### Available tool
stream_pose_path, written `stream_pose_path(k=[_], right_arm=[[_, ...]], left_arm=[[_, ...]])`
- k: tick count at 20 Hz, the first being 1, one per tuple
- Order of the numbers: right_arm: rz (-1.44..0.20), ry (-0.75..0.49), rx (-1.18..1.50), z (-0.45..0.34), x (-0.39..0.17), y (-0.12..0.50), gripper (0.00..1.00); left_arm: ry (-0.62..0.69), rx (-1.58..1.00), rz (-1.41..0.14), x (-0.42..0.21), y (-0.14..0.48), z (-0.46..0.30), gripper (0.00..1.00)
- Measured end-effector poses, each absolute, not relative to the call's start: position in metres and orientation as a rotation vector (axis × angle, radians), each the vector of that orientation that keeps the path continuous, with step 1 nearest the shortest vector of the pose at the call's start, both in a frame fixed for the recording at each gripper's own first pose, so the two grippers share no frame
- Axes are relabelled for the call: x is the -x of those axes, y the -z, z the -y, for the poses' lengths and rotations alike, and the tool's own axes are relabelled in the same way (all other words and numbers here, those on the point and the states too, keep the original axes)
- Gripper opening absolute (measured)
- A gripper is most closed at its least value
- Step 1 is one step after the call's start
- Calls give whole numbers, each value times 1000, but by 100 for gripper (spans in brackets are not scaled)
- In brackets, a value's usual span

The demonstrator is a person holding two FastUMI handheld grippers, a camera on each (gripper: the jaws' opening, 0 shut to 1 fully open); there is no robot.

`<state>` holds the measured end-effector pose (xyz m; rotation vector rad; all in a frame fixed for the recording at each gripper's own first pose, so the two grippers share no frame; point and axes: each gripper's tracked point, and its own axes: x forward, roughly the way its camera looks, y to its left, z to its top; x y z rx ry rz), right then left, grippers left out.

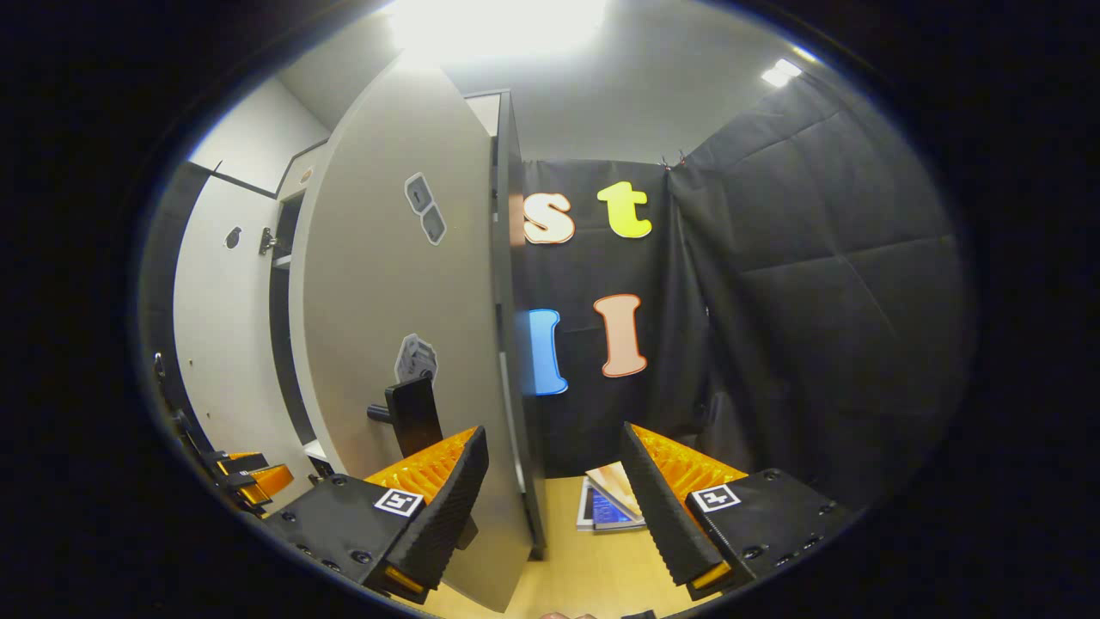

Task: Grab one shoe with the right hand and put it into the shoe cabinet, grab the other shoe with the left hand and put it into the shoe cabinet; then close the right door with the right hand and the left door with the left hand.

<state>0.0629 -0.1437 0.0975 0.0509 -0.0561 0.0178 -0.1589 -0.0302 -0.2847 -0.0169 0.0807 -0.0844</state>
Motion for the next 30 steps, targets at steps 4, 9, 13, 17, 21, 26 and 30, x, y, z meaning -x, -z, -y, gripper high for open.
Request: stream_pose_path(k=[4,9,13,17,21,26,30], right_arm=[[50,-36,-92,113,-72,-99,97],[55,-51,-180,78,-85,-101,98],[-19,-120,-206,33,-95,-82,98],[-28,-133,-219,7,-97,-74,98],[-47,-105,-190,3,-91,-59,98],[-63,-59,-172,2,-86,-40,98],[-72,-52,-157,-5,-77,-29,98]], left_arm=[[64,11,-90,173,279,9,94],[35,1,-102,192,266,-23,94],[17,-7,-94,207,252,-46,94],[36,15,-67,229,240,-65,93],[69,30,-46,250,231,-83,93],[28,11,-4,264,212,-144,93],[-52,-25,23,253,194,-208,93]])
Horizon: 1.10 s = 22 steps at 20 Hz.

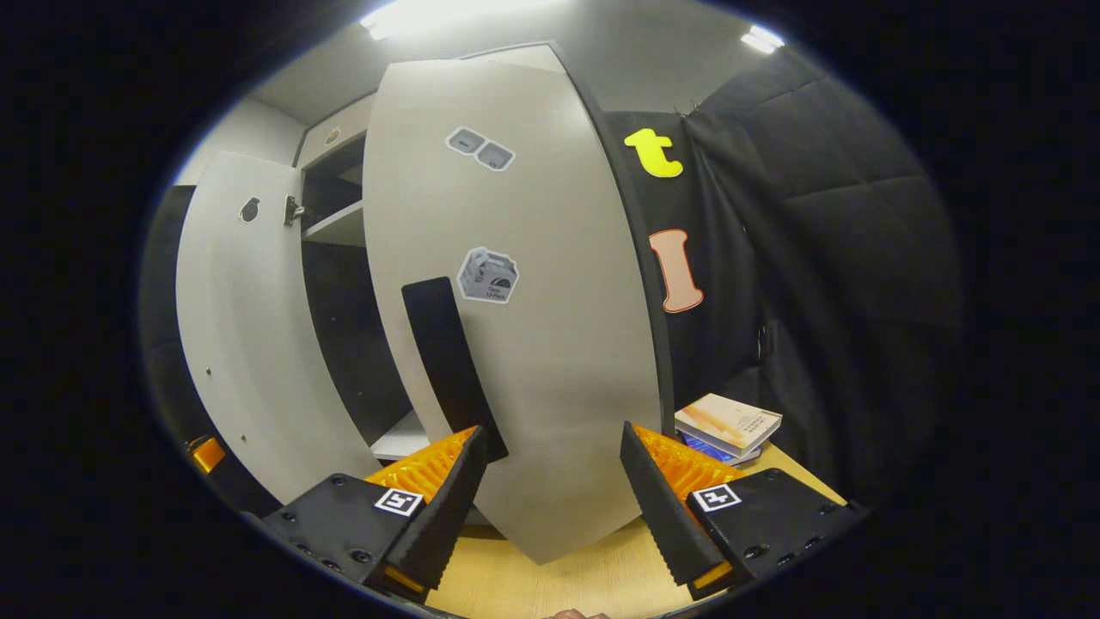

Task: Grab one shoe with the right hand and put it into the shoe cabinet, grab the other shoe with the left hand and put it into the shoe cabinet; then close the right door with the right hand and the left door with the left hand.

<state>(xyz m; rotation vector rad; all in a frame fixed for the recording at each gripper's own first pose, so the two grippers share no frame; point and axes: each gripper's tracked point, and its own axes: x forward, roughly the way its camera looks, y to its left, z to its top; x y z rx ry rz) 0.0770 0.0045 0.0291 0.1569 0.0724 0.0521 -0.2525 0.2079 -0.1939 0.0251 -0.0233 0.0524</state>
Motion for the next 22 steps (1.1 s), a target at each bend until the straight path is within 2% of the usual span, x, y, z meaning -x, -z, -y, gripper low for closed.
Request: stream_pose_path(k=[8,16,17,18,21,22], right_arm=[[-108,6,-109,4,-49,-3,98],[-116,95,-131,39,-37,0,98],[-117,99,-135,44,-38,1,98],[-121,102,-139,49,-40,3,98],[-128,101,-171,64,-48,8,98],[-132,95,-185,69,-51,9,98]], left_arm=[[12,-43,45,189,159,-252,93],[60,-103,22,158,163,-238,92],[59,-111,12,158,164,-235,99],[62,-105,3,160,165,-230,92],[71,-88,-28,160,171,-209,92],[65,-93,-37,161,170,-199,85]])
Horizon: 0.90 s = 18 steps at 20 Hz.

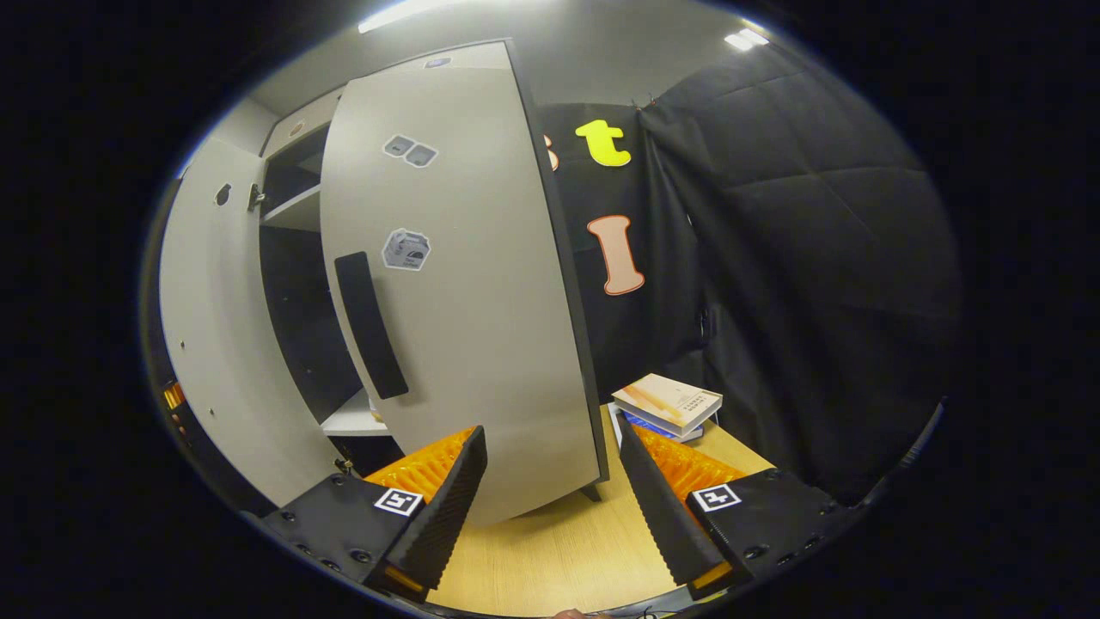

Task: Grab one shoe with the right hand and put it into the shoe cabinet, grab the other shoe with the left hand and put it into the shoe cabinet; then close the right door with the right hand and the left door with the left hand.

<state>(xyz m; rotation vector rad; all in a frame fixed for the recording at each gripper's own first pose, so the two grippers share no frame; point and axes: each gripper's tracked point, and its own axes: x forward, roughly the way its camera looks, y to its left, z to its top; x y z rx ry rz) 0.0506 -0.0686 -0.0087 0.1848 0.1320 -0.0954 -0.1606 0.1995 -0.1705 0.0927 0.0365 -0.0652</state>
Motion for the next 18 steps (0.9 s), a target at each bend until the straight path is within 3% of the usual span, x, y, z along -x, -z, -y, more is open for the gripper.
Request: stream_pose_path(k=[3,4,5,8,12,14,18], right_arm=[[-121,91,-182,88,-55,9,98],[-122,92,-178,94,-57,10,98],[-129,86,-182,98,-58,13,98],[-145,59,-198,111,-62,19,98],[-151,38,-204,132,-66,22,98],[-153,32,-204,141,-67,20,98],[-156,32,-179,165,-63,23,98]], left_arm=[[15,-53,-62,163,178,-173,99],[-4,-35,-68,162,180,-161,84],[-9,-23,-73,162,184,-148,99],[-4,-10,-82,165,197,-105,99],[14,-10,-90,150,206,-48,85],[-10,-13,-94,147,208,-37,99],[-31,-49,-83,150,205,-10,99]])
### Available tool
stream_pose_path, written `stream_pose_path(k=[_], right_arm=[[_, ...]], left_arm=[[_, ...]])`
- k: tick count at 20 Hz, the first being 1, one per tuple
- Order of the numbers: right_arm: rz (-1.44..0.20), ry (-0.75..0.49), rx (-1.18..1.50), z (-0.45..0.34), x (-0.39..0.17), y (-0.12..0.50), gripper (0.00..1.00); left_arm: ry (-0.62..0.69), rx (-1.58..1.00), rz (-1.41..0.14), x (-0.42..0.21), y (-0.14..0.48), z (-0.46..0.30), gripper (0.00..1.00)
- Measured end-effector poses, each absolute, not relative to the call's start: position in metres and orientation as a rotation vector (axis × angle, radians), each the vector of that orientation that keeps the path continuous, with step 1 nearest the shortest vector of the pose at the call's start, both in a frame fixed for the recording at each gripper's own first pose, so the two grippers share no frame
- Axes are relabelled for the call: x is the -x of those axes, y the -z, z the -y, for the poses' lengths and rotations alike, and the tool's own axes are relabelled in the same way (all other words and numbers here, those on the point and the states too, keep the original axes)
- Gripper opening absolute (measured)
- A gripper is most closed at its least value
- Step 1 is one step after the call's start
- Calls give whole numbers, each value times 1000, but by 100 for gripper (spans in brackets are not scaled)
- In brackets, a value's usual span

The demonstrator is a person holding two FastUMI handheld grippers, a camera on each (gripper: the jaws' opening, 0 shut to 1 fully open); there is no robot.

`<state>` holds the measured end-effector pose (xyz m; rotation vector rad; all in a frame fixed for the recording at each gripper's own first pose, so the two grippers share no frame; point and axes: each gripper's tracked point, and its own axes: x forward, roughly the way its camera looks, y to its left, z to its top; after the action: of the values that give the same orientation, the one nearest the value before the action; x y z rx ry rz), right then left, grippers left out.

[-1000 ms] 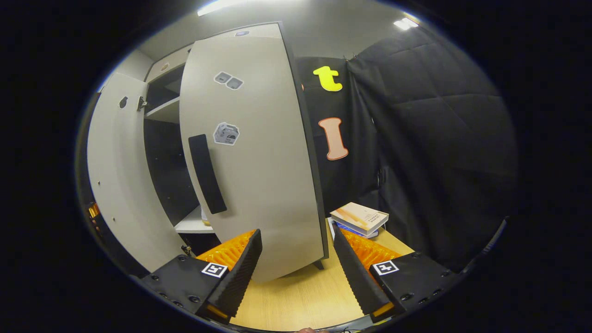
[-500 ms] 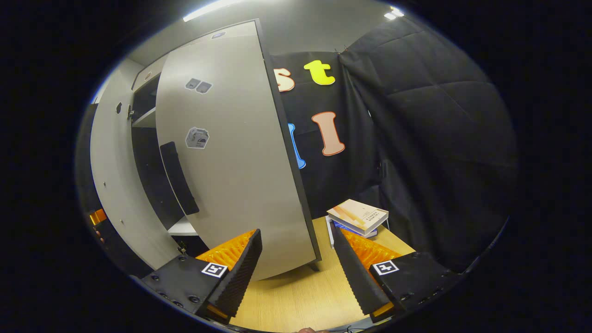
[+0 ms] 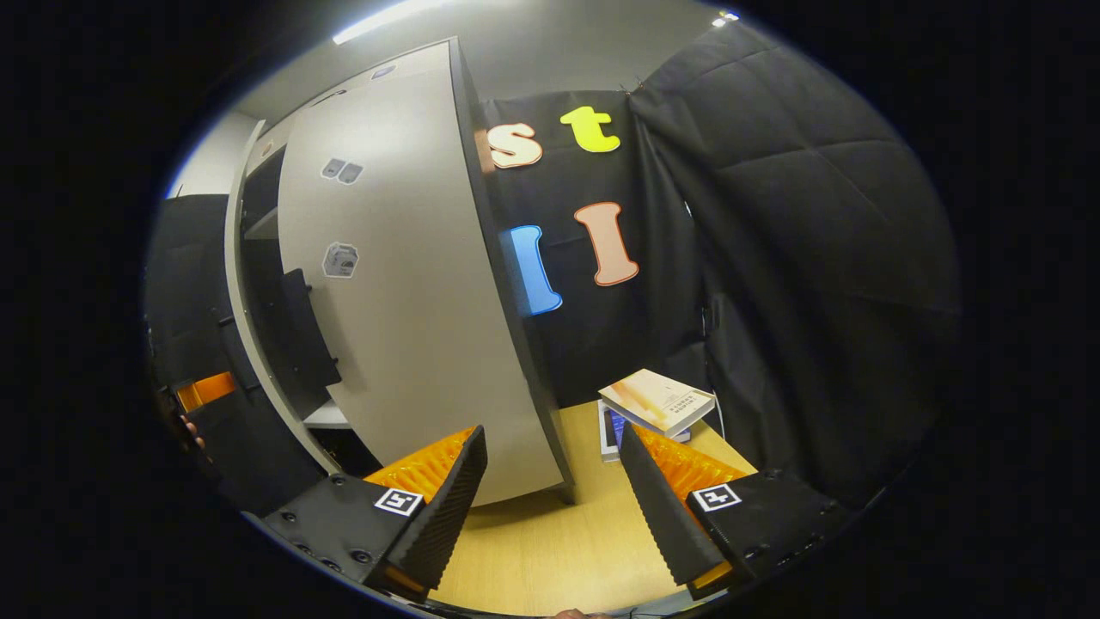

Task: Grab one shoe with the right hand and put it into the shoe cabinet, grab the other shoe with the left hand and put it into the shoe cabinet; then close the right door with the right hand and the left door with the left hand.

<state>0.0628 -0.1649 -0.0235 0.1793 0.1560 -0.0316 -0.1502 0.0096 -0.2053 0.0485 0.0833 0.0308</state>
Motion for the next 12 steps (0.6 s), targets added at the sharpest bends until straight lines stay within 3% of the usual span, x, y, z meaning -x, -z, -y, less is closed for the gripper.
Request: stream_pose_path(k=[3,7,8,9,12], right_arm=[[-144,48,-98,183,-61,25,98],[-76,-32,9,174,-67,8,98],[-63,-44,32,169,-68,6,98],[-55,-65,45,161,-68,3,98],[-34,-106,38,135,-68,-8,98]], left_arm=[[-44,-44,-71,164,202,6,99],[-51,31,-46,192,198,22,99],[-48,42,-36,200,194,23,92],[-46,45,-22,207,189,22,99],[-48,38,31,227,170,15,99]])
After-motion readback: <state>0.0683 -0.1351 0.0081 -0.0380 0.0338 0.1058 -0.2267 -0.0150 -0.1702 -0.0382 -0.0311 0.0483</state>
